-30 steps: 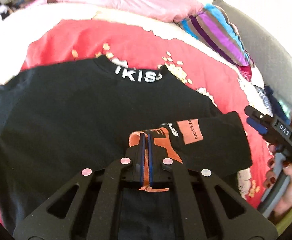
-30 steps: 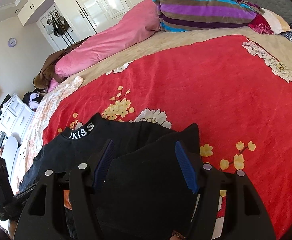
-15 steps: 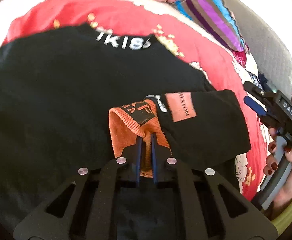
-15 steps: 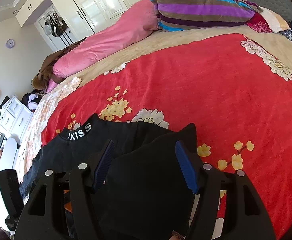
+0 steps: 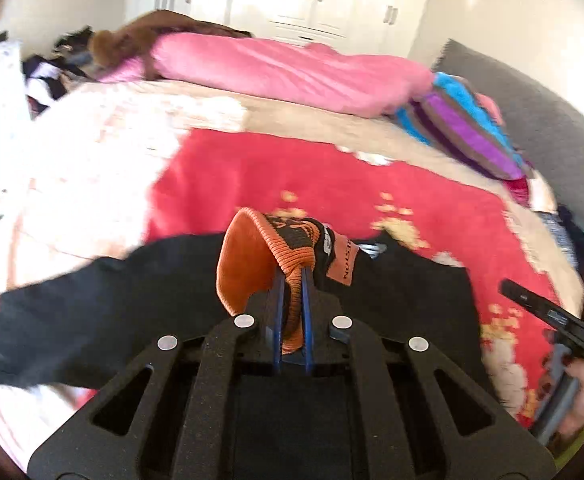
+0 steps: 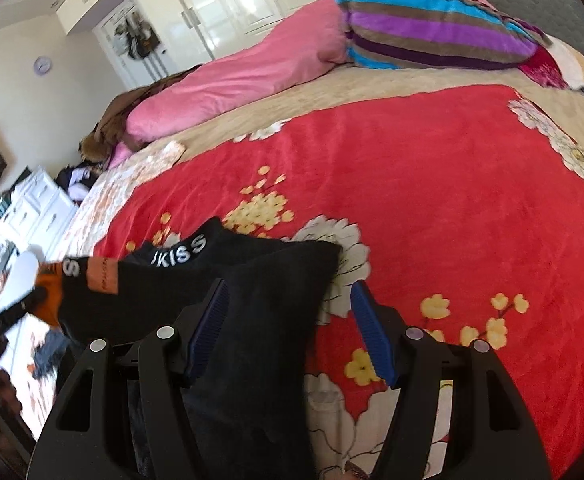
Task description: Fold small clothes
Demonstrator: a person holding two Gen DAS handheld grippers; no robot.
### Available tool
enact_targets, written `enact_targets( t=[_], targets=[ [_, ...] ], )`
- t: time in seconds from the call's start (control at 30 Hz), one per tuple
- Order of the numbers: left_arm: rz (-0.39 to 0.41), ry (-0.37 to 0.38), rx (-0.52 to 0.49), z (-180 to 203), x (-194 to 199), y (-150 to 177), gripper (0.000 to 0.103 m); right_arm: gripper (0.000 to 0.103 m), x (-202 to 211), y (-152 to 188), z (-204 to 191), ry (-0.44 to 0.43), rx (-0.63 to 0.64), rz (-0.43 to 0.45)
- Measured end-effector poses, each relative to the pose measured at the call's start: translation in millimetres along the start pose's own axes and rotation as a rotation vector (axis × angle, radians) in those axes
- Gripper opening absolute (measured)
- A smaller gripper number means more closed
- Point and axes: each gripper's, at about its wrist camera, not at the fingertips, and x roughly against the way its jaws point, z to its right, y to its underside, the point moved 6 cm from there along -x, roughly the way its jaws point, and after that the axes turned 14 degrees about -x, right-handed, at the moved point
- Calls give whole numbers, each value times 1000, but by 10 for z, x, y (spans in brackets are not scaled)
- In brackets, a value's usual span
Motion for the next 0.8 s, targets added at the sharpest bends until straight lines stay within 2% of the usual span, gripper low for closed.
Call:
enact_targets(
  t=[0.1, 0.2, 0.33, 0.47, 0.63, 0.73, 0.8],
  targets=[
    [-69, -51, 7, -243, -138, 136, 2, 62, -78, 79, -88, 2, 34, -20],
    [-152, -26, 62, -364, -364, 331, 2, 62, -152, 171, -188, 7, 76, -36],
    [-228, -47, 69, -440, -492, 529, 2, 62, -240, 292, -370, -4, 153, -47],
    [-245, -50, 82, -512, -476, 586, 6, 62, -401, 444, -519, -44, 201, -107],
    [-262, -107, 74, -670, -369, 648, 10, 62, -635, 591, -399, 52, 213, -203],
    [-226, -152, 84, -811, -233, 578, 10, 62, -644, 583, -361, 48, 190, -213],
    [-188, -141, 93, -822, -147, 508, 10, 62, -610, 577, -374, 42, 192, -208]
  ],
)
